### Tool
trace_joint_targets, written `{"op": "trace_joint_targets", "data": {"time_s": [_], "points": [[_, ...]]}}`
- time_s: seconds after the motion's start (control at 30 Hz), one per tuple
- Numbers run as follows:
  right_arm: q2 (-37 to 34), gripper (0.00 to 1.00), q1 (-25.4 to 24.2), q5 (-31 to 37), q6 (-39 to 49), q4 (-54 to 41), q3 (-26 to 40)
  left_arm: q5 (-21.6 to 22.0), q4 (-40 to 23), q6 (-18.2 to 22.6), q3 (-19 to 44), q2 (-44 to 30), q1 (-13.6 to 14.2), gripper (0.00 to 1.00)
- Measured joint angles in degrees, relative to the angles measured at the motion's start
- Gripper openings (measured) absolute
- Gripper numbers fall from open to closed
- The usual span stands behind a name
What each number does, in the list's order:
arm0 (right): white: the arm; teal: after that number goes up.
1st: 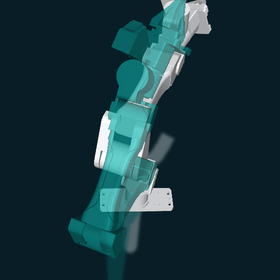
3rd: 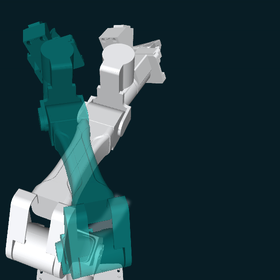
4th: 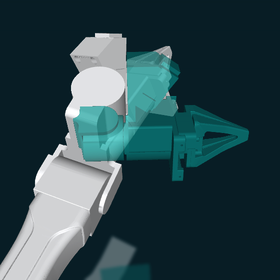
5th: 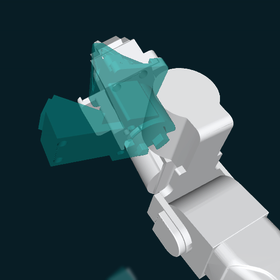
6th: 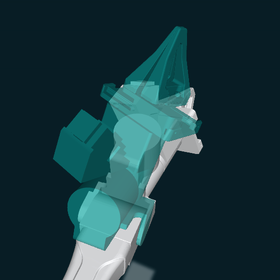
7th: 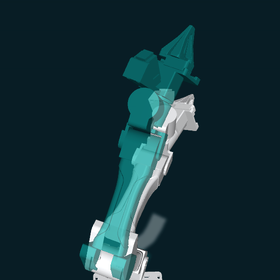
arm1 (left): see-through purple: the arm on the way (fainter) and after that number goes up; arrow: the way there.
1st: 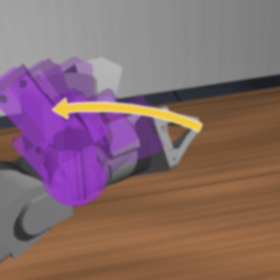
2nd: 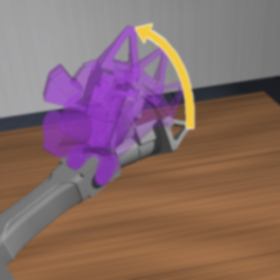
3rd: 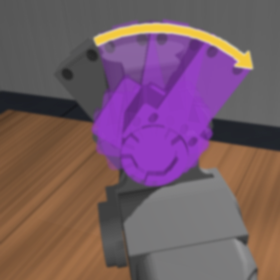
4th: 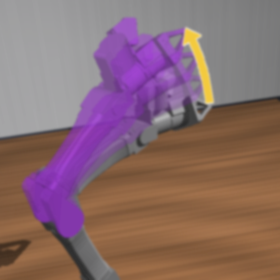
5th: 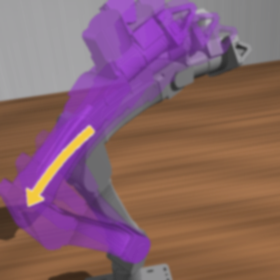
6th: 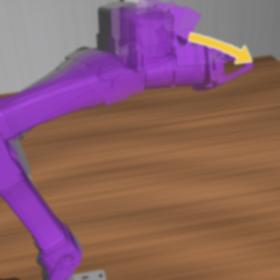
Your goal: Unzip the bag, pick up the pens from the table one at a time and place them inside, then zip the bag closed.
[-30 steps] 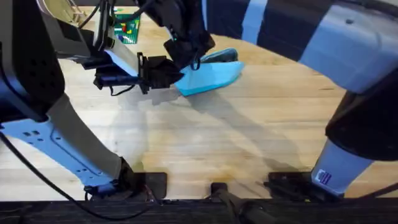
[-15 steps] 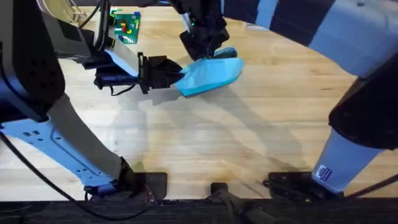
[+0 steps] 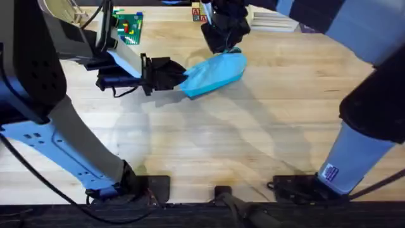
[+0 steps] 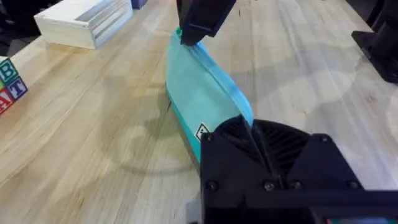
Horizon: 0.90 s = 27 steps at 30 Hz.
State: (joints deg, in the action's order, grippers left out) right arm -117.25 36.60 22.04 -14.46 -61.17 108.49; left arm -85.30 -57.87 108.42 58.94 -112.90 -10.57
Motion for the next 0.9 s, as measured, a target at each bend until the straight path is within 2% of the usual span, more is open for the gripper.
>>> {"op": "trace_joint_targets", "data": {"time_s": [0.9], "points": [[0.0,0.031,-9.4,-4.3,0.2,-0.9,0.0,0.0,0.0,0.0,0.0,0.0,0.8,0.042]]}}
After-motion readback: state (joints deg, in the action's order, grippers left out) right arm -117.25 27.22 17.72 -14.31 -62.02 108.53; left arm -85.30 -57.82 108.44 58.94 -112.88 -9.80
